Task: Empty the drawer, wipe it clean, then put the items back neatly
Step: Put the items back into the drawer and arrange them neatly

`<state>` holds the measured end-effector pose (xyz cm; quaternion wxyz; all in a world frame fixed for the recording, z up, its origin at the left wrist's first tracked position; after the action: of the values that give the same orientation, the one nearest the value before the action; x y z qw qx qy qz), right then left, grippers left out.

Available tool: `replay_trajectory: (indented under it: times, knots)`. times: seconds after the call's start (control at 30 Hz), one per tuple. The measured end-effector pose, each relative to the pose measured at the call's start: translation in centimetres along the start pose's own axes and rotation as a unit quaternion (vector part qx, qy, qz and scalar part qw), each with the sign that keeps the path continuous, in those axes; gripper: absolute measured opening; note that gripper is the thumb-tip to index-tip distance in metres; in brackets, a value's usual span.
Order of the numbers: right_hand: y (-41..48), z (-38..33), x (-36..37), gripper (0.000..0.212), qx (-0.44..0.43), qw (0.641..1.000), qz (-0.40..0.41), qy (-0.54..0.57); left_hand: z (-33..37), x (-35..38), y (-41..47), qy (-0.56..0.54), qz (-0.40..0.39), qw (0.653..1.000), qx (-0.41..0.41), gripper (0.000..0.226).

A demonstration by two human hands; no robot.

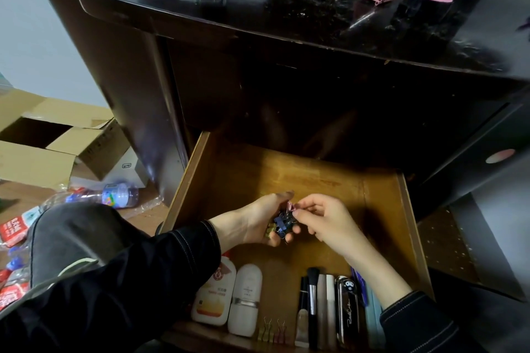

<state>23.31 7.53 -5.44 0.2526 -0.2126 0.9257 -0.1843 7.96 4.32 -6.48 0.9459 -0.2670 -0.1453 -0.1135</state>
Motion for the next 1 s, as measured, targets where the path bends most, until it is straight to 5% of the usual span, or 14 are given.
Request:
replay_trajectory:
  times: [0.17, 0.47, 0.7, 1.0]
  knots:
    - [-0.3, -0.3, -0.9, 0.005, 0.031, 0.995, 0.001, 0.098, 0.3, -0.2, 0.2, -0.014, -0.001, 1.0, 0.012, 0.049]
    - [-0.6, -0.6, -1.2, 0.012, -0.047, 0.991, 0.124, -0.033, 0.3, -0.9, 0.4, -0.044, 0.013, 0.999, 0.009, 0.034]
    - [-0.7, -0.7, -1.2, 0.015, -0.06, 0.986, 0.141, -0.059, 0.5, -0.7, 0.3, -0.069, 0.017, 0.997, 0.018, 0.012]
    - [0.0, 0.1, -1.2, 0.013, -0.027, 0.992, 0.12, -0.031, 0.1, -1.3, 0.7, -0.013, 0.101, 0.994, 0.048, 0.018]
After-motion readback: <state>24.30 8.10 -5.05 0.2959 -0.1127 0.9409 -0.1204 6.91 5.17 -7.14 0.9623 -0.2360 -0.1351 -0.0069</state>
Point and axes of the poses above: each hand's wrist, its own y-axis towards the middle knuckle, its own x-axis out of the palm, z = x × y, the point moved 2 cm from there along y, towards the middle knuckle, and after that the axes turned 15 degrees about x, right-handed, at the moved point
